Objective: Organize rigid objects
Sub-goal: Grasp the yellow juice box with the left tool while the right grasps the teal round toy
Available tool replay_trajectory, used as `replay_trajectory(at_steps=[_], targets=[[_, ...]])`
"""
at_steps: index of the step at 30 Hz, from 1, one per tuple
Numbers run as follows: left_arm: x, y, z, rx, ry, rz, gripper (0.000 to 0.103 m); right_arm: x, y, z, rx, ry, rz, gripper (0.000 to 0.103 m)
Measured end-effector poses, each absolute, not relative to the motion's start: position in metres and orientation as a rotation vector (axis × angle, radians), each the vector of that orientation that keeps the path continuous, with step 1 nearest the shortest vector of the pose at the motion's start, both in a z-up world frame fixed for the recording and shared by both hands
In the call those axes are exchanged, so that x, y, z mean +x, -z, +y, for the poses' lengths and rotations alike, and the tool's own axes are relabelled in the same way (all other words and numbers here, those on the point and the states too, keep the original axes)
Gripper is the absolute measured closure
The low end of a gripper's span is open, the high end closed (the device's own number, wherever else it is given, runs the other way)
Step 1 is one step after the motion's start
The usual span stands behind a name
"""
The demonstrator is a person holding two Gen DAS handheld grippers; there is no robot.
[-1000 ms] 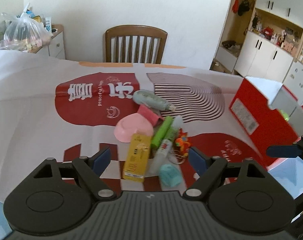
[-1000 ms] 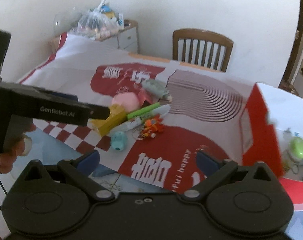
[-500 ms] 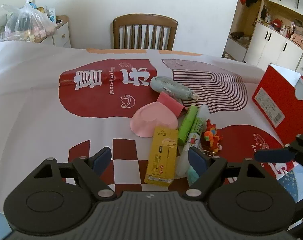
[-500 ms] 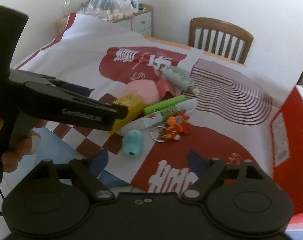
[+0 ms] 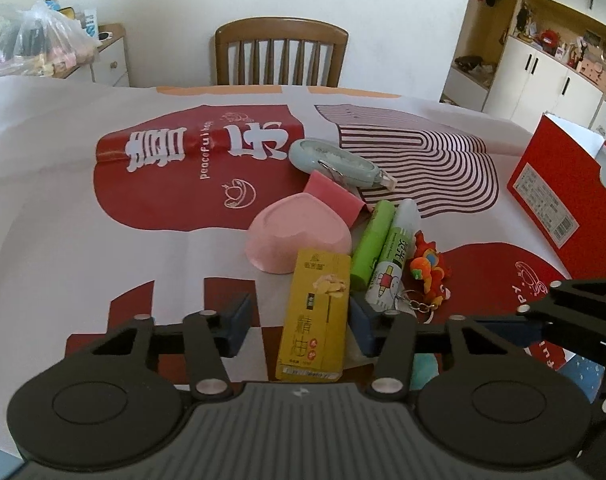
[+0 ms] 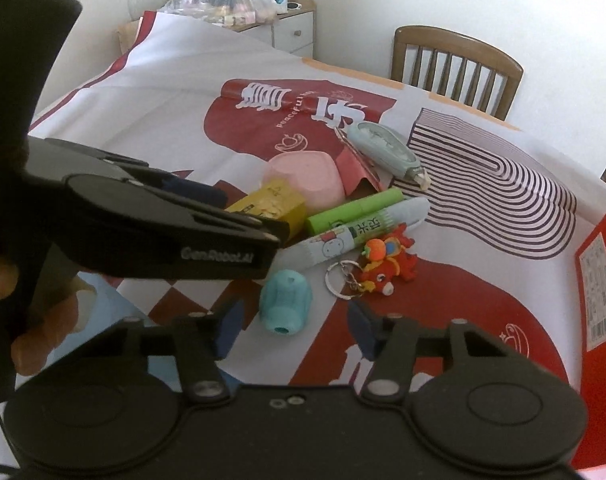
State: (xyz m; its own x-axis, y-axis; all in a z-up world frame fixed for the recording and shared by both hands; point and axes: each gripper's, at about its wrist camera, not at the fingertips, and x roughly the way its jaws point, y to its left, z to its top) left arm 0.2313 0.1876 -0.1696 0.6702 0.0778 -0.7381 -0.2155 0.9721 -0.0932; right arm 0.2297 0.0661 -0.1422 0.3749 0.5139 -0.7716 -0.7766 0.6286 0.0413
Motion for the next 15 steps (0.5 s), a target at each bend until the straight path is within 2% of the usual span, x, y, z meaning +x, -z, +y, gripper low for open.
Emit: replay_trajectory(at_steps=[8,13,15], targets=[[0.2345,0.1731,0.1837,-0.184,-0.15,0.825,0.067,0.2331,0.1459,0.0716,-0.341,-0.855,0.855,0.065],[0.2335,0.1741,0.1826,-0.19,-0.153,0.822,0.07,0.2325,0.1477,0.0732,-0.338,-0.851,0.859,0.074],[0.2338,0.1734,0.1829,-0.196,-0.158,0.827,0.07,0.2326,0.1472,0.073,-0.333,-0.851,0.862,0.074]])
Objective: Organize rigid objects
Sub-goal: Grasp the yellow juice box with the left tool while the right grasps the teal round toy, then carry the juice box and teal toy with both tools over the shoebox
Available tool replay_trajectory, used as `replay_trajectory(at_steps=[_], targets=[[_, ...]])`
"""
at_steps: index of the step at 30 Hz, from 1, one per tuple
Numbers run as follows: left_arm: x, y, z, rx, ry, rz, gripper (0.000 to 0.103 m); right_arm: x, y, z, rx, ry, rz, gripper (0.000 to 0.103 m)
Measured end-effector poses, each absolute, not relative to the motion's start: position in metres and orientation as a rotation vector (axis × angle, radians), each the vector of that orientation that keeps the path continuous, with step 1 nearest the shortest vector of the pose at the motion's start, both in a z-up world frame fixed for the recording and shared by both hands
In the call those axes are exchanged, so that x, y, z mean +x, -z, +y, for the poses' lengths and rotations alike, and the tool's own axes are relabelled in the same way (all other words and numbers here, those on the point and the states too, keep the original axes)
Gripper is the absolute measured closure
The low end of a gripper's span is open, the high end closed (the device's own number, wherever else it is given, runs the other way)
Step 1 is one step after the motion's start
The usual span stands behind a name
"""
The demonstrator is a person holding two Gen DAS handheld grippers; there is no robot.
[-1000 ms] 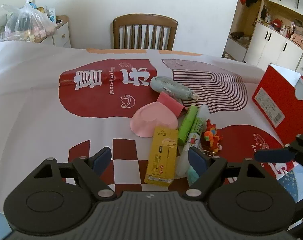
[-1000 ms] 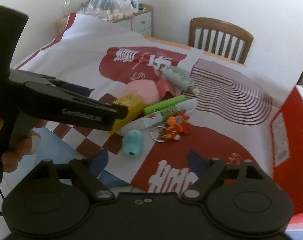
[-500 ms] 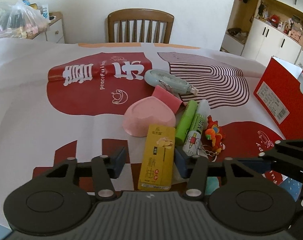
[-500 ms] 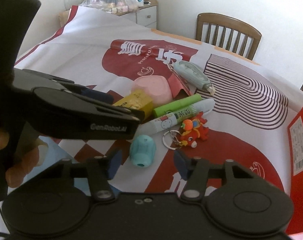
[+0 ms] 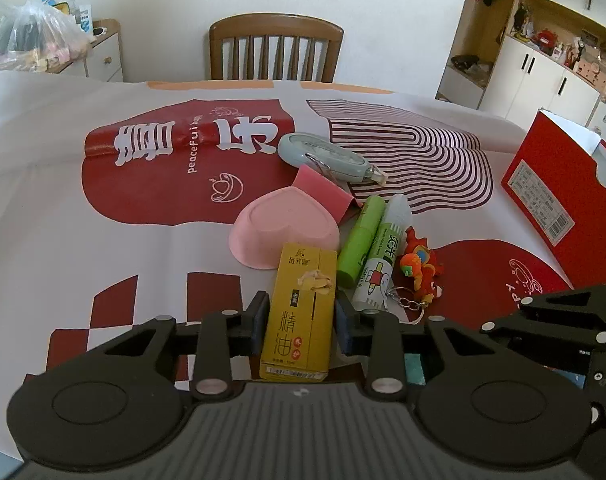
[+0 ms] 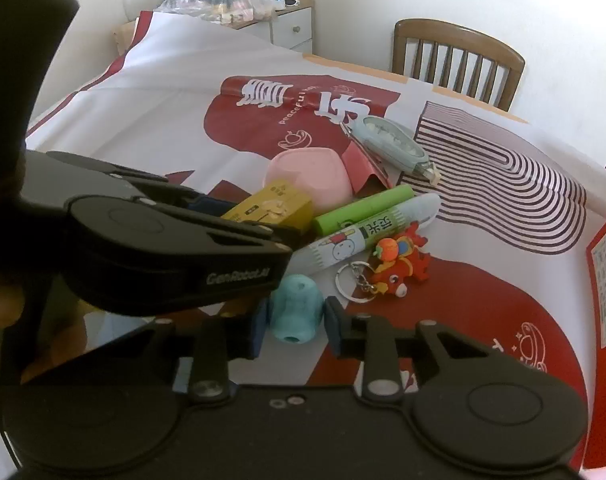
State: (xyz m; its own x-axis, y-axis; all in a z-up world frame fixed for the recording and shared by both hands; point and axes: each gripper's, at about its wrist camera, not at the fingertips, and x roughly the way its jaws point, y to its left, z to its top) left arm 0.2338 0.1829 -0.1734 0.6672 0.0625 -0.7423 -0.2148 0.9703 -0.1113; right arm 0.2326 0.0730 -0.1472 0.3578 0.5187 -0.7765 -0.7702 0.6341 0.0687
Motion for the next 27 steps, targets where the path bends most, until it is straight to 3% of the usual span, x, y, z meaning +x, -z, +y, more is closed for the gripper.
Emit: replay_trajectory(at_steps=[15,27], targets=[[0.22,0.158,0.177,-0.222,-0.205,0.838,0.073,0.227,0.122,0.045,-0.272,-0.791,0.857,0.074],[0.2,0.108,0.15,-0.213,-0.189,0.818,0.073,0.226,0.076,-0.008,-0.19,-0.749,0.815,0.074]])
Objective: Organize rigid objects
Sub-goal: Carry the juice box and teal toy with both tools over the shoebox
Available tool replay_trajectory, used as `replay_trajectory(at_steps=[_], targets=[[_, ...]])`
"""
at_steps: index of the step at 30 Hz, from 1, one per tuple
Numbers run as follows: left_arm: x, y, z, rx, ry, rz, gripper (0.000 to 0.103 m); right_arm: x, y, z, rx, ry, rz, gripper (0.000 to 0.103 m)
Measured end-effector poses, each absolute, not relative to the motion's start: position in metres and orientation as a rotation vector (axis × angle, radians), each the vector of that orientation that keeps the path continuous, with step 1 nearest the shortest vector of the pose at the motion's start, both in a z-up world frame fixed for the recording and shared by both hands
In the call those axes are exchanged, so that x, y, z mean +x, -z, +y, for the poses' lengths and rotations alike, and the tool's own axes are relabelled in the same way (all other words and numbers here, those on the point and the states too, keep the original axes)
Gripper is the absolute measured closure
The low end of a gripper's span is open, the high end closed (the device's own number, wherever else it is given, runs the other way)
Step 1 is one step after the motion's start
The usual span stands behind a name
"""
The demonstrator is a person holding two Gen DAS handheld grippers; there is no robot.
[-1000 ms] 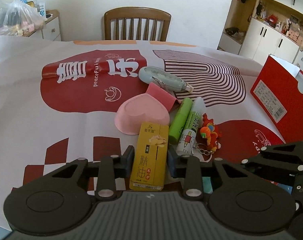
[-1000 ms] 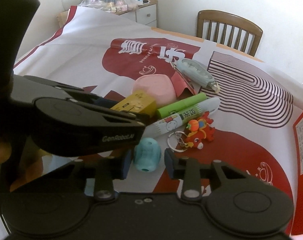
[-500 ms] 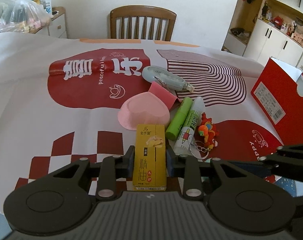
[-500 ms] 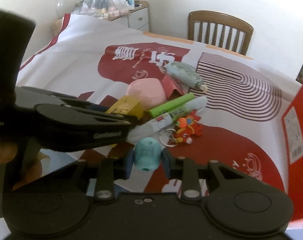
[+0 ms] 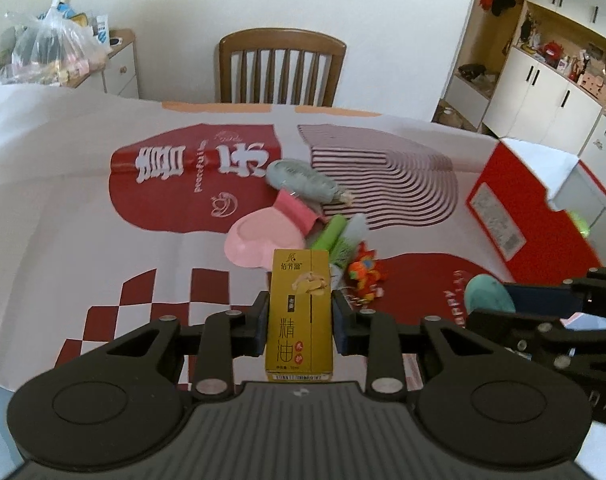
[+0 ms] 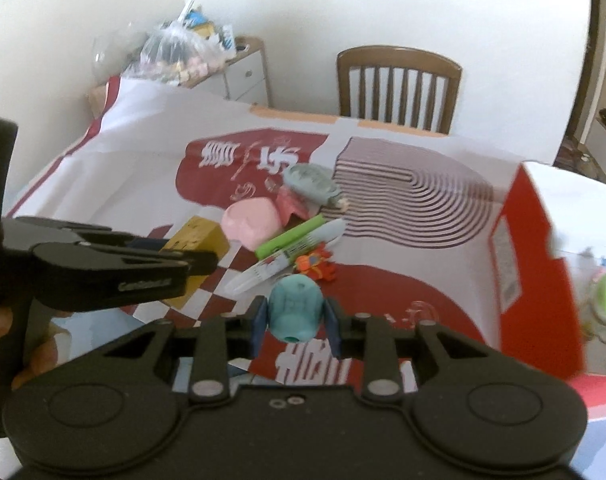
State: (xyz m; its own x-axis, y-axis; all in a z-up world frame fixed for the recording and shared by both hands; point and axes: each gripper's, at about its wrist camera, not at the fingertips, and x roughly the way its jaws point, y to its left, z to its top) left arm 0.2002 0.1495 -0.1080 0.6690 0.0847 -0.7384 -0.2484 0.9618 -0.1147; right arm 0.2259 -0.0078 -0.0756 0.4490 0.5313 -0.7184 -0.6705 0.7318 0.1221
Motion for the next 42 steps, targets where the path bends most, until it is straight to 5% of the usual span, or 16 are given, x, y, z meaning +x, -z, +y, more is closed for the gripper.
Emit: replay_trajectory(at_steps=[18,42], targets=[[0.213,0.046,0.05,-0.173,-0.07,0.789,0.073,0.233,0.026,-0.117,-0.139,-0.669,0.732,0.074],[0.316,0.033,-0.097,-0.073,0.037,0.778,0.073,0.323,0.04,-0.267,-0.126,-0.556,0.711,0.074]])
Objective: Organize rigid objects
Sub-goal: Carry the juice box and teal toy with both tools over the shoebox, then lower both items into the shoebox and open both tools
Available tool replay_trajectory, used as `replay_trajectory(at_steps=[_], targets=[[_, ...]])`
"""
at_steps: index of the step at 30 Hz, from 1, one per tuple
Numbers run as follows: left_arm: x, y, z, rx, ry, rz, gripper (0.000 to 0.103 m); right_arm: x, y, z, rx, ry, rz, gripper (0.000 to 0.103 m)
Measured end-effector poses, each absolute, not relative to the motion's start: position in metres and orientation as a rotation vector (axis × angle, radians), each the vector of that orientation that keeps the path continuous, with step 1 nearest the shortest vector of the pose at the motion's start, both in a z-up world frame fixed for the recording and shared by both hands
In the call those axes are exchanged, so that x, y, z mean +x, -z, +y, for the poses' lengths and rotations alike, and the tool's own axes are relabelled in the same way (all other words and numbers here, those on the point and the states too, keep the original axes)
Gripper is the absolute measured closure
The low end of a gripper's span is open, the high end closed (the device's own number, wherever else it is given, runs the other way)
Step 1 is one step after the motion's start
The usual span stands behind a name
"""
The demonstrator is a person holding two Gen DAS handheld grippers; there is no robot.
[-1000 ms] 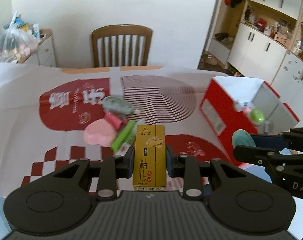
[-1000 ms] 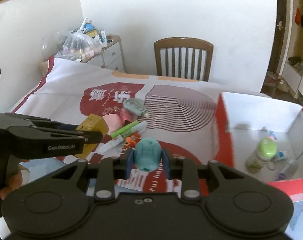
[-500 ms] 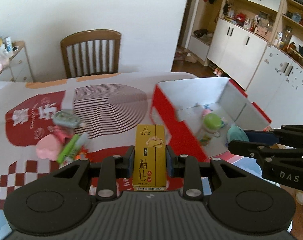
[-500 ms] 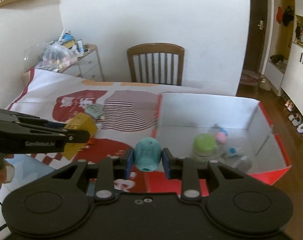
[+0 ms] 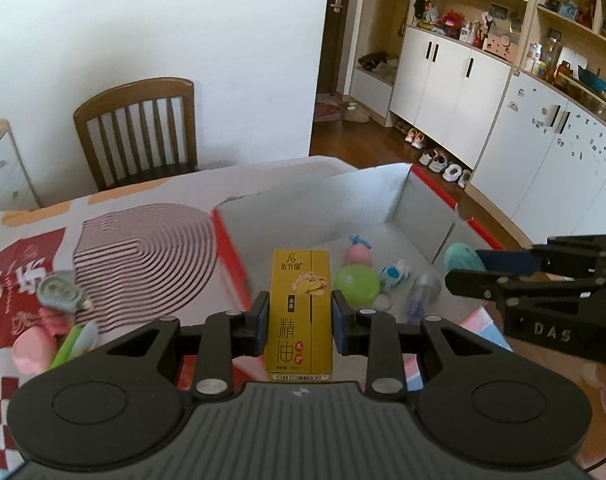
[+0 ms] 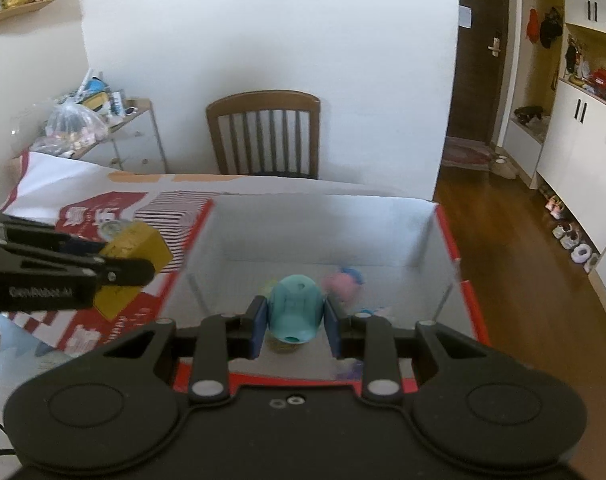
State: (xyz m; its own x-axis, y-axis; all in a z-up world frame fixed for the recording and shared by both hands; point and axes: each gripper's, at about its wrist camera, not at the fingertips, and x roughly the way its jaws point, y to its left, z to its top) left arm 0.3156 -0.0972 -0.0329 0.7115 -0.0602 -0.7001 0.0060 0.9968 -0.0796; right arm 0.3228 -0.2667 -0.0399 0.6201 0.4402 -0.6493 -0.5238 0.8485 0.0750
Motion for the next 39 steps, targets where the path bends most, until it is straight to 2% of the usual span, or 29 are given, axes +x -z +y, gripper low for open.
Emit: replay_trajectory(at_steps=[10,22,39], targets=[[0.379,0.057,-0.129,-0.033,0.055,0.838,0.073,0.369,0.069,-0.297,-0.145,-0.528,0.768,0.074],[0.458,0.096,-0.135,0.07,0.04,0.935,0.073,0.407,0.106,-0.285,-0.201,-0.592,0.881,0.074],[0.5,0.146,-0.149,0.035,0.067,1.078,0.073,0.423,0.125,-0.271,-0.268,-0.599,0.956,0.073]])
